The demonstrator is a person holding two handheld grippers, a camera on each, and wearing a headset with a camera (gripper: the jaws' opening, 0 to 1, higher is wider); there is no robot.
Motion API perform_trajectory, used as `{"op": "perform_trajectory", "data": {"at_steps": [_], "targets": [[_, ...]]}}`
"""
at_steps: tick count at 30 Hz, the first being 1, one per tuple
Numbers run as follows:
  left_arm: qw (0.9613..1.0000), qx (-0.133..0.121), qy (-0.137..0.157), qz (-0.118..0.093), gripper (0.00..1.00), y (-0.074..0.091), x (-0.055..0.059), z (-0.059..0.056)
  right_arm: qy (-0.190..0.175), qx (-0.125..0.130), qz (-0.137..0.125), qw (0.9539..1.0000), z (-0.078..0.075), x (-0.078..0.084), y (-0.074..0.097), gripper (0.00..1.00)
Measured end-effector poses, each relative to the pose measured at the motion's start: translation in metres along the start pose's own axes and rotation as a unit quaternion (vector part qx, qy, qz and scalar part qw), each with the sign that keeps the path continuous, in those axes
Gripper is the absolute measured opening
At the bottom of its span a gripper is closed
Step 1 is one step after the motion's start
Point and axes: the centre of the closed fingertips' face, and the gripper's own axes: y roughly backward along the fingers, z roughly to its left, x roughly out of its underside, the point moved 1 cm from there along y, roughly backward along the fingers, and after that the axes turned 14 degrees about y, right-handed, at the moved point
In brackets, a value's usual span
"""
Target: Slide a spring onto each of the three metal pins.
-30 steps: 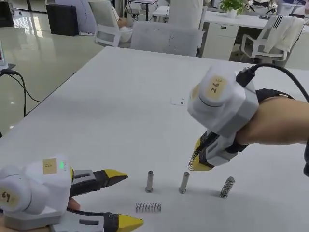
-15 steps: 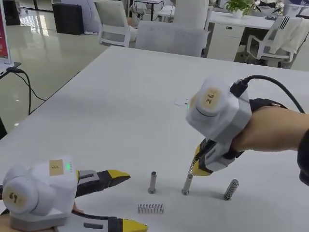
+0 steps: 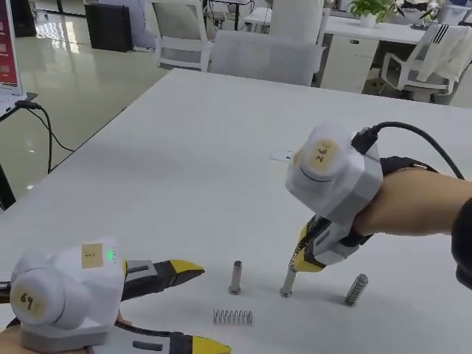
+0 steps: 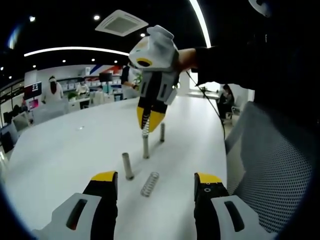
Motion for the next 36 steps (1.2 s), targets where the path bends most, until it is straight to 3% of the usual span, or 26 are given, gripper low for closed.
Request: {"op": "perform_trajectory", "data": {"at_steps": [24,36], "targets": [[1.0,0.001,0.003,0.005,0.57,-0.002,0.003,0.001,-0.013,-0.027,0.017,0.9994,0.007,0.012,-0.034,0.09],[1.0,0.0,0.002,0.007,0.57,-0.002,0.005,0.001,-0.016,-0.031,0.027,0.999,0.009,0.019,-0.043,0.09]]}}
